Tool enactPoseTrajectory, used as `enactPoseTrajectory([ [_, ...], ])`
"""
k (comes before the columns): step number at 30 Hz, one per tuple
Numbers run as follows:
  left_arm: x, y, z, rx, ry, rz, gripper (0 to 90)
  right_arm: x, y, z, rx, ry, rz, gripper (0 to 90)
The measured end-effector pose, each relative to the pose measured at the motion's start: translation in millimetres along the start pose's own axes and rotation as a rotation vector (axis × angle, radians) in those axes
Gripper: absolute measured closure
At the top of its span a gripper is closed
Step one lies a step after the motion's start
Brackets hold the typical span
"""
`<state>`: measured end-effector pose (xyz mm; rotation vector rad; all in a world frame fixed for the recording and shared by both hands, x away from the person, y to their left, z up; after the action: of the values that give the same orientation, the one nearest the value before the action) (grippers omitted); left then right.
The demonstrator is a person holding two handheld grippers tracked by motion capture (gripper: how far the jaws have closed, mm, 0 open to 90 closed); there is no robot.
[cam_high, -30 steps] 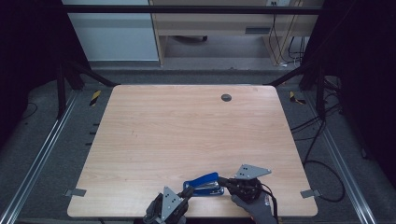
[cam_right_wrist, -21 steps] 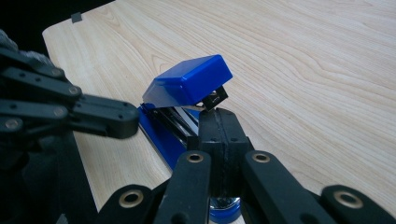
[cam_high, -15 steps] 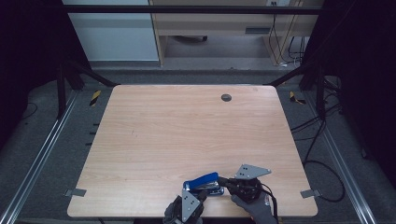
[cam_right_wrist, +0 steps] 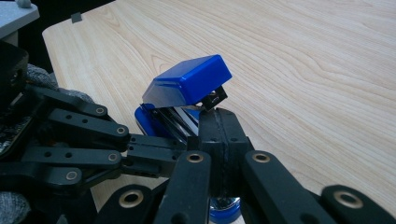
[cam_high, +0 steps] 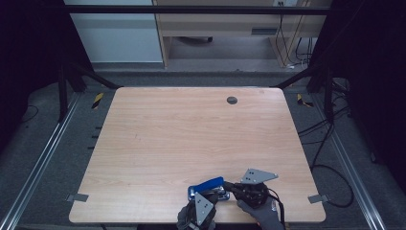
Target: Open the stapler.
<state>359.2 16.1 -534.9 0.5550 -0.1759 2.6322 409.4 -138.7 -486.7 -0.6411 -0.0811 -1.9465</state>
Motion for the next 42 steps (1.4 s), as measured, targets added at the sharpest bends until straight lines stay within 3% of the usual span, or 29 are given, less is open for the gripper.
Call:
enactPoseTrajectory([
  [10,-5.3,4.3,-0.1,-0.004,0.018,0.008,90.0,-0.2,-0.2,0.4,0.001,-0.001,0.0,90.0],
  [14,-5.3,3.6,0.5,0.015,0.011,0.001,90.0,-0.2,-0.3,0.6,-0.001,0.002,0.002,90.0],
  [23,-5.1,4.5,-0.5,0.001,0.019,0.009,90.0,-1.0,-1.4,2.3,0.006,0.005,0.011,90.0],
  [42,-5.4,3.5,-1.3,0.017,0.025,-0.001,90.0,-5.5,-6.3,14.0,0.026,0.029,0.05,90.0],
])
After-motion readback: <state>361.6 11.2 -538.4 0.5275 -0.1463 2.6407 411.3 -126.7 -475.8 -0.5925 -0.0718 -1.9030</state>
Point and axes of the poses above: each handheld gripper's, and its own axes: x roughly backward along the jaws, z roughly out of its top, y roughly to its right, the point moved 3 cm from there along -x, roughly forward along the jaws, and after that the axes turned 9 degrees about z, right-handed, at the moved point
